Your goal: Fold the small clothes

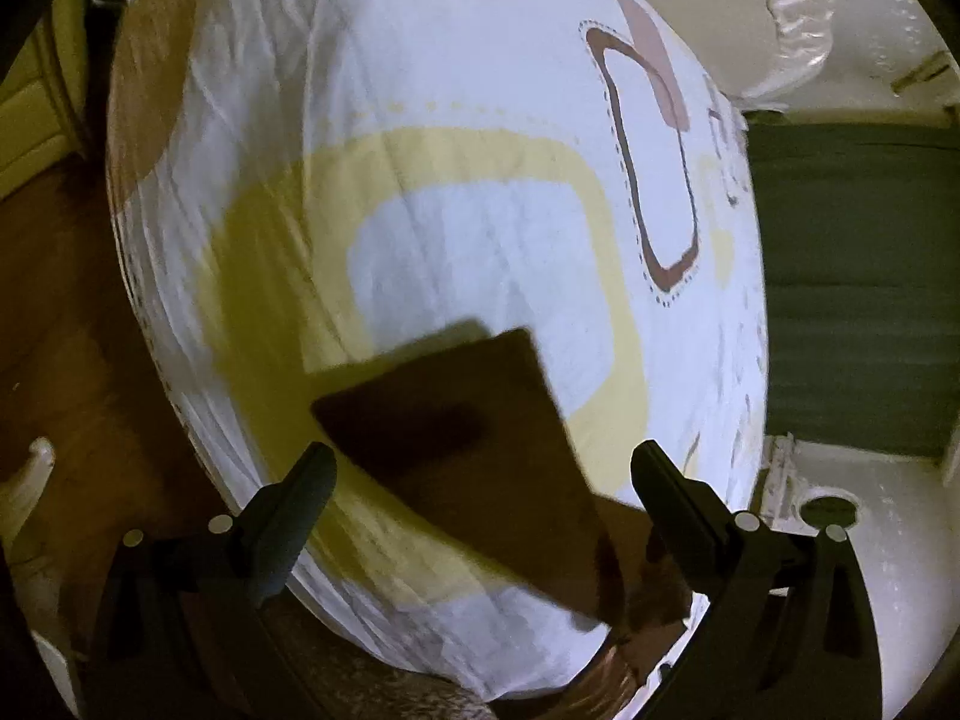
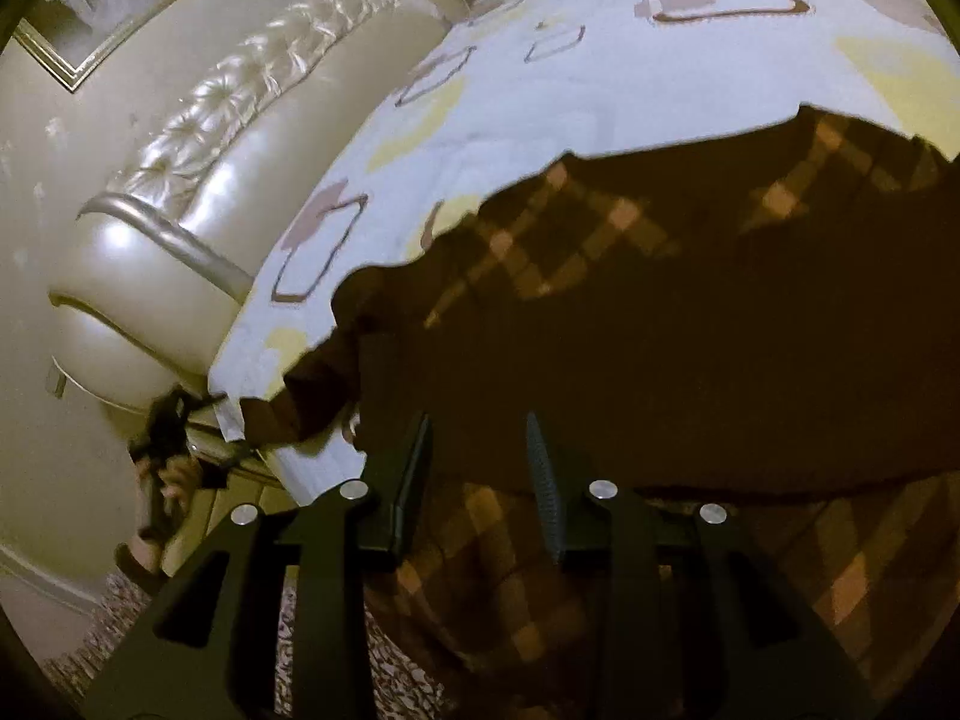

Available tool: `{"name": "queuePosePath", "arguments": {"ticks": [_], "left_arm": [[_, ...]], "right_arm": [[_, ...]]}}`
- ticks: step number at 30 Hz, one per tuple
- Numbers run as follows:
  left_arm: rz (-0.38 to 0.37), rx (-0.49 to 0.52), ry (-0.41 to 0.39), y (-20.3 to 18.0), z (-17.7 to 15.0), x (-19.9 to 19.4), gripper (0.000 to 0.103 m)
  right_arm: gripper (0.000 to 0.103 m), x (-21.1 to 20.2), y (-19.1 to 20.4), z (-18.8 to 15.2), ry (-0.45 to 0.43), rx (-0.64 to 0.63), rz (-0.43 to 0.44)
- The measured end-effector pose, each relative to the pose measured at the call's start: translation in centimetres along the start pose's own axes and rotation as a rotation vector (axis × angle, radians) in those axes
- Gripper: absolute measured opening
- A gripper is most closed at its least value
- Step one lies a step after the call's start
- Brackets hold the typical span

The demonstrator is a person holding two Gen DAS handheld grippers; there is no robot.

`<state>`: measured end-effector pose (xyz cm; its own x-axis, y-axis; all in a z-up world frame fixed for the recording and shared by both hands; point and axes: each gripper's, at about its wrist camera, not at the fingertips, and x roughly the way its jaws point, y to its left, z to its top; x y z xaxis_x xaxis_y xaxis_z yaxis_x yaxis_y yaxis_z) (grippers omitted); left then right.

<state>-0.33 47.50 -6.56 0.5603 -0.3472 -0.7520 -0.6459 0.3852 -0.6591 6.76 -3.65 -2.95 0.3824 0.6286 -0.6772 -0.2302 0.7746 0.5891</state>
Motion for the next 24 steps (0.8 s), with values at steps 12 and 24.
{"name": "queuePosePath", "arguments": {"ticks": [12, 24], "left_arm": [[0.406, -0.073, 0.101, -5.3, 2.6, 3.6, 0.093], [0.466, -0.128, 0.136, -3.7, 2.1, 3.5, 0.020]], "right_arm": [[0.033, 0.1, -2.7, -1.7, 0.009, 0.076, -0.002], [0.033, -0.2, -5.4, -2.2, -0.008, 0.158, 0.040]]}}
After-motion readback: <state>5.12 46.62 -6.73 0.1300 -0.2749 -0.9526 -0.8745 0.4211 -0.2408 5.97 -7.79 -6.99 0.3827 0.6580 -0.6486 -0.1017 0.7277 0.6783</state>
